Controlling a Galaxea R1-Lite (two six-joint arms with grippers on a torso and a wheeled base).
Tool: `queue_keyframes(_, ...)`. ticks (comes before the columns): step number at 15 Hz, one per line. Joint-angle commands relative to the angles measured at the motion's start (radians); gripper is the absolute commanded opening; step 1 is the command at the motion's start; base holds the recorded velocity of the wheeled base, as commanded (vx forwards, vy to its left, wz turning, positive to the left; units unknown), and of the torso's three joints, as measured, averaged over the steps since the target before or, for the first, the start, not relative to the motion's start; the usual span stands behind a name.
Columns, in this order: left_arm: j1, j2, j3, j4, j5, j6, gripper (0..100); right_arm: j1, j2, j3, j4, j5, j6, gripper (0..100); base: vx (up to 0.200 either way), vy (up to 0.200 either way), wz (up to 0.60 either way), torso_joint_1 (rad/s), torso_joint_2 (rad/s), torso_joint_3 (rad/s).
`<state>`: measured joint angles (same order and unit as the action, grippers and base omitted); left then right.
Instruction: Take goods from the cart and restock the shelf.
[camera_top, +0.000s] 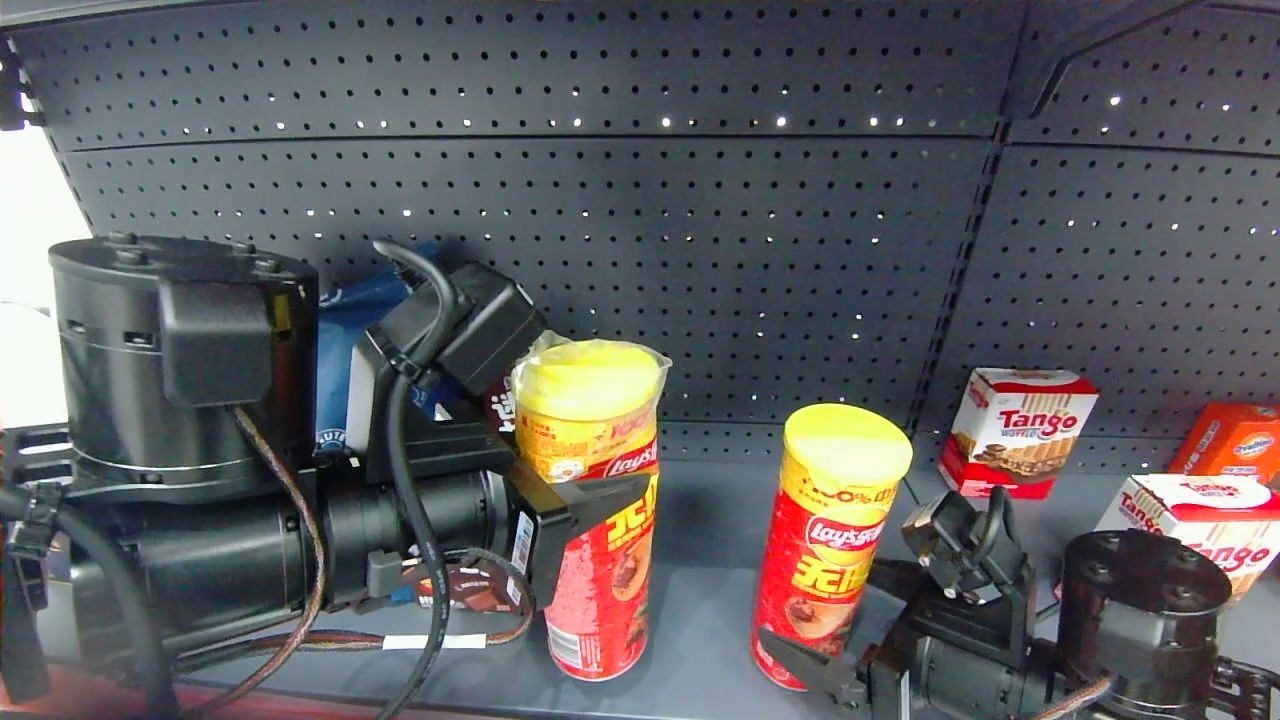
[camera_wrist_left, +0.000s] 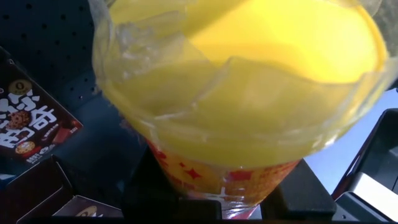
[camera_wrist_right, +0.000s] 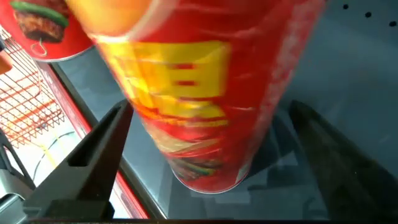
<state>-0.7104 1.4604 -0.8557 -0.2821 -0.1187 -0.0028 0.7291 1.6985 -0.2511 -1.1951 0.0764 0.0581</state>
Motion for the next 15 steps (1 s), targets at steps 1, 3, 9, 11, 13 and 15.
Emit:
queue_keyframes(1, 0.0, -0.002, 0.004, 0.0, 0.001, 0.0, 0, 0.001, -0.049, 0.021, -0.001, -0.001, 0.0, 100, 0.0, 0.0, 0.0, 0.0, 0.0, 0.0)
queue_keyframes(3, 0.0, -0.002, 0.004, 0.001, 0.001, 0.0, 0, -0.001, -0.126, 0.078, 0.0, 0.0, 0.005, 100, 0.0, 0.0, 0.0, 0.0, 0.0, 0.0)
queue_keyframes(9, 0.0, 0.003, 0.006, 0.001, 0.002, 0.0, 0, -0.01, -0.454, 0.144, 0.068, -0.015, -0.023, 100, 0.0, 0.0, 0.0, 0.0, 0.0, 0.0)
queue_keyframes(11, 0.0, 0.001, 0.006, 0.001, 0.002, -0.002, 0, -0.008, -0.626, 0.055, 0.325, -0.095, -0.07, 100, 0.0, 0.0, 0.0, 0.0, 0.0, 0.0)
queue_keyframes(13, 0.0, 0.0, 0.009, 0.001, 0.004, -0.002, 0, 0.023, -0.786, -0.066, 0.611, -0.259, -0.073, 100, 0.0, 0.0, 0.0, 0.0, 0.0, 0.0)
queue_keyframes(15, 0.0, -0.002, 0.009, 0.0, 0.004, -0.002, 0, 0.039, -0.879, -0.097, 0.707, -0.356, -0.072, 100, 0.0, 0.0, 0.0, 0.0, 0.0, 0.0)
